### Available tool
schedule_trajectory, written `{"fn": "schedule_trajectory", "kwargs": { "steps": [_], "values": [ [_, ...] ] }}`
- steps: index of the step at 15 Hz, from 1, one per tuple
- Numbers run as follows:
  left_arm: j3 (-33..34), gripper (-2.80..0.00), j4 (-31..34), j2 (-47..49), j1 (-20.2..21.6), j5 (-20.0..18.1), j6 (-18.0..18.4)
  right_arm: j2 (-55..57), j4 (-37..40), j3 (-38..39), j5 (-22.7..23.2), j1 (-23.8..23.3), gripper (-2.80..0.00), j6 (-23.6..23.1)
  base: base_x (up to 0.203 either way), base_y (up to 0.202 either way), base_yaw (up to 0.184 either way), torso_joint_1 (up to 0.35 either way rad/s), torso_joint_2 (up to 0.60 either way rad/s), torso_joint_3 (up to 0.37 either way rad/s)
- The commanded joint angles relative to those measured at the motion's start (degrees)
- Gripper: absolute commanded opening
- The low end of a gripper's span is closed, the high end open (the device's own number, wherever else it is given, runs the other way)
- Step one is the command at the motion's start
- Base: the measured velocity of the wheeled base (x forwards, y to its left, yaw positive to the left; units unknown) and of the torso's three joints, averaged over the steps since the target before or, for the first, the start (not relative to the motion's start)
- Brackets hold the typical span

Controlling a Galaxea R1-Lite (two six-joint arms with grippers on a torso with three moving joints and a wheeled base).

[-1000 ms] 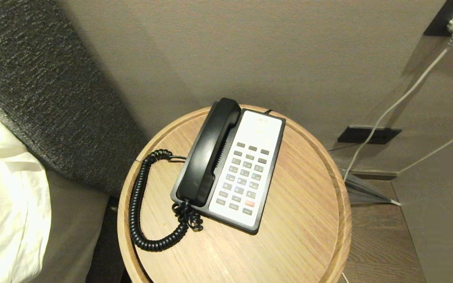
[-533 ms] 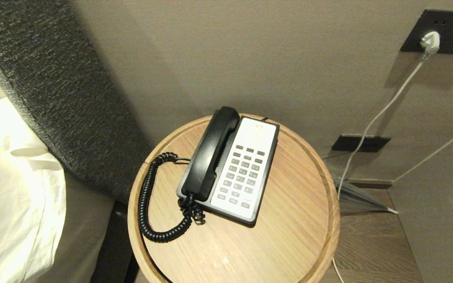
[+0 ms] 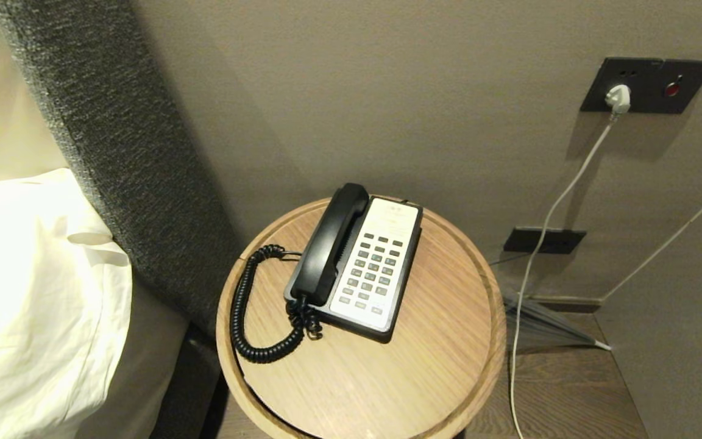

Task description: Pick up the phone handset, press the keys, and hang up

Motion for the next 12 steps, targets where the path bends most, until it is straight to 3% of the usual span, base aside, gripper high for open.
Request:
{"fn": "schedule_trajectory", "kwargs": {
  "steps": [1, 12],
  "values": [
    [0.4, -2.80, 0.0, 0.1, 0.0, 0.0, 0.0, 0.0, 0.0, 0.0, 0.0, 0.1, -2.80, 0.0, 0.000, 0.000, 0.000, 0.002, 0.00, 0.201],
    [0.4, -2.80, -0.1, 0.1, 0.0, 0.0, -0.1, 0.0, 0.0, 0.0, 0.0, 0.0, -2.80, 0.0, 0.000, 0.000, 0.000, 0.002, 0.00, 0.204]
  ]
}}
